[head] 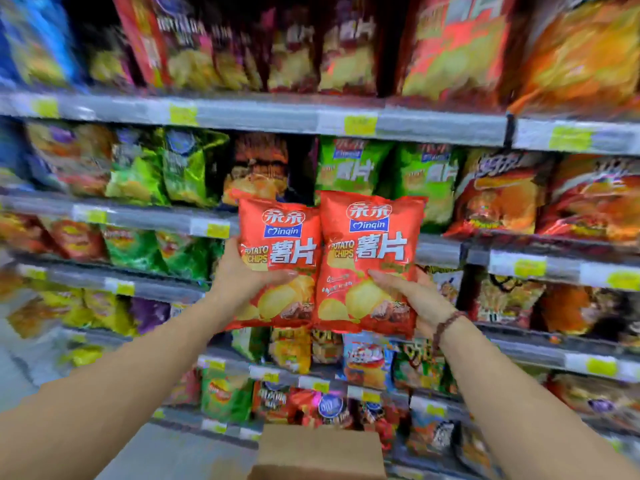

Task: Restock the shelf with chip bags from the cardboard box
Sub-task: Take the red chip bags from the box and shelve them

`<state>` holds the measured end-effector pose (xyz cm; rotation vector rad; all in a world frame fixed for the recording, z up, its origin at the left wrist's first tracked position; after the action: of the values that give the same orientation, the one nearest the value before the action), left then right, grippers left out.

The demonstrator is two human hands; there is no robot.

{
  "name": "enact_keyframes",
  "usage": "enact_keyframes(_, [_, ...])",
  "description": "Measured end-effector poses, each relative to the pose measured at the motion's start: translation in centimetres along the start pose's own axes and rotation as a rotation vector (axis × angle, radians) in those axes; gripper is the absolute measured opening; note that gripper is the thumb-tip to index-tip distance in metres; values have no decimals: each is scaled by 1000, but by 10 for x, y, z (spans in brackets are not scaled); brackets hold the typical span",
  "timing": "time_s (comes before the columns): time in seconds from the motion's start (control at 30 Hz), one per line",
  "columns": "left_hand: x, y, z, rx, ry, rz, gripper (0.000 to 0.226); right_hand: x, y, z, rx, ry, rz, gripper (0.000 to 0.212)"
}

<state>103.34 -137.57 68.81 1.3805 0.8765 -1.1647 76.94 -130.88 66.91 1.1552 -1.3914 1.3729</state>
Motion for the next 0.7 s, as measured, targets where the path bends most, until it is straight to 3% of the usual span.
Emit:
enact_keyframes(0.17, [-100,34,3,-44,-161,-12,98,101,-29,-1,94,173,-59,59])
enact_keyframes(0.3, [-151,57,10,-66,-226,-5,91,157,-47,5,150,259,-91,72])
enact_keyframes(0.4, [-179,71,17,-90,-271,-11,85,185,-58,15,168,306,-82,50])
enact_keyframes(0.47, [-193,82,27,-85,-285,-30,81,201,-64,26,140,343,-94,63])
enact_keyframes(0.57, [-202,98,49,-58,-250,-38,93,217,-72,48,68,365,-136,99])
enact_keyframes(0.63, [-206,109,66,-55,-244,-31,101,222,-78,63,43,373,-133,96])
enact_keyframes(0.7, [-209,120,86,-49,-237,-42,105,228,-86,76,18,389,-122,76])
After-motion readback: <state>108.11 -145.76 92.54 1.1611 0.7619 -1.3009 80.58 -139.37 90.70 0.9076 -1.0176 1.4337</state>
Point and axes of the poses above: each hand's wrist, its own z-axis towards the middle knuckle, its own y-axis out of the back of the hand, x = y × z, the point moved 4 cm from there along z, towards the middle knuckle, and after that the axes turned 10 degrees about x, right-handed, at the moved point
